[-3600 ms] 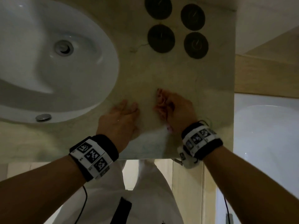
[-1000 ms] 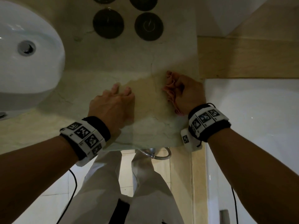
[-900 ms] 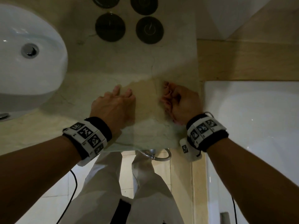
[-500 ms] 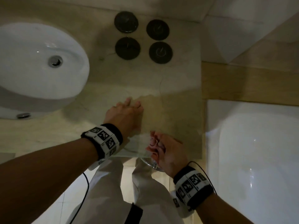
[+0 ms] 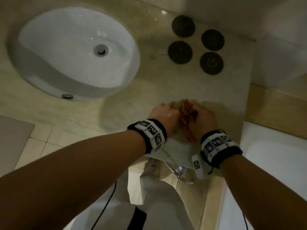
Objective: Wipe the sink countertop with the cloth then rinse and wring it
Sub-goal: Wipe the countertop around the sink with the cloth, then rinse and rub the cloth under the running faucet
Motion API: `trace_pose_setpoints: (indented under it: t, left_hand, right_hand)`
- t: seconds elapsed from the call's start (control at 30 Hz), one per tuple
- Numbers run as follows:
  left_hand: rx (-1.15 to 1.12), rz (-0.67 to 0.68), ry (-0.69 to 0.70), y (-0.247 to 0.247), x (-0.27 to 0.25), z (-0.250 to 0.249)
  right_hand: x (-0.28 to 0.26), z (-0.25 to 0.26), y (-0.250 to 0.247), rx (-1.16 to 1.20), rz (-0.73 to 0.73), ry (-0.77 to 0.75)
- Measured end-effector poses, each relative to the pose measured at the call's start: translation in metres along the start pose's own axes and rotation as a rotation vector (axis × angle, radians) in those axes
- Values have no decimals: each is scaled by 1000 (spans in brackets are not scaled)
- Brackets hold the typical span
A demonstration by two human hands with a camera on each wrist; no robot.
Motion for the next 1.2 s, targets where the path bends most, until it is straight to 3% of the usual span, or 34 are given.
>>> trace_pose_setpoints:
  t: [0.13,0.2,0.37,0.5,0.6,0.8,0.97,1.1,1.2]
  left_hand:
    - [-118,-54,123,-9,-15,21]
    - [-209,-35,131,-5,-24,44]
    - [-288,-64,128,6,-64,116]
    - [-616,-125,-31,9,-99,194]
    - [-728,-225,-99,5,-124,245]
    - [-768,-333,-239,15,-178,342]
    - [-730,-371,-330,23,-207,389]
    - [-767,-386,-325,19,-212,397]
    - [-972,-499,-338,5,-214,410]
  right_hand:
    - [-7,9,3,-12,-30,6]
    - [-15,24,19,-59,22,21]
    - [-27,106,86,-86,152,-113]
    - [-6,189,141,-202,245,-255]
    - [15,244,168,-287,273,-314]
    - [33,339,225,-423,341,-486]
    - [34,394,249,-417,387,-612]
    - [41,398,245,-327,503,-541]
    - [62,388,218,-39,484,-409]
Point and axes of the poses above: each hand's wrist, its own x-axis towards the middle knuckle, its own y-axis out of the palm, z = x × y, the point moved 9 cm from there along x, towards the middle knuckle, and after that the axes turned 10 degrees about z, right-handed, at the moved point
